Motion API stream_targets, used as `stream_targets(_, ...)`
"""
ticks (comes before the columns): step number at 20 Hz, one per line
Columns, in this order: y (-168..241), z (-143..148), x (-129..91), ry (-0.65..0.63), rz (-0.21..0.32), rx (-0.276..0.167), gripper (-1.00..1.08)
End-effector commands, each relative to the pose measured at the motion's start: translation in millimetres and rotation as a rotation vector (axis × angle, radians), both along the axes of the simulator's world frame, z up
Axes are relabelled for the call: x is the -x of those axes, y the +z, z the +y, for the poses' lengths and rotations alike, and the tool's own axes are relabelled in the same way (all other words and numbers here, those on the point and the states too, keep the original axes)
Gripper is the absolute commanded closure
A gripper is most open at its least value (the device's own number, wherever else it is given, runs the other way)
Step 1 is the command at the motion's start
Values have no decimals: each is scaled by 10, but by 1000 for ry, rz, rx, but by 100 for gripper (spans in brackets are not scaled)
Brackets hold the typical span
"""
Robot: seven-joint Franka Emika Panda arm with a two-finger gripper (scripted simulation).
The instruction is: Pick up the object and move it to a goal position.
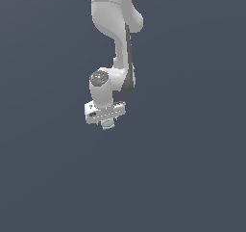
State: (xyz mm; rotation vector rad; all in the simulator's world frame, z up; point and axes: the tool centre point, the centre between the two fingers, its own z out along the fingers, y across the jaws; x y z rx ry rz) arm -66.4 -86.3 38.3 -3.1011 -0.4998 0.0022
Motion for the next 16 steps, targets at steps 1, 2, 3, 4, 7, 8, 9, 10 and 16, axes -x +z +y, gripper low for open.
stream_targets(1,-23,-2,-7,0,-1,0,-92)
stream_targets(2,-23,-2,-7,0,-1,0,108)
stream_targets(3,-23,-2,-7,0,-1,0,108)
stream_targets(4,-23,-2,-7,0,-1,0,108)
stream_targets(7,-23,-2,-7,0,-1,0,108)
stream_targets(8,-23,-2,-7,0,-1,0,108)
stream_targets(9,-23,-2,-7,0,-1,0,108)
stream_targets(10,-23,-2,-7,0,-1,0,108)
stream_targets(16,23,-40,6,1,-4,1,108)
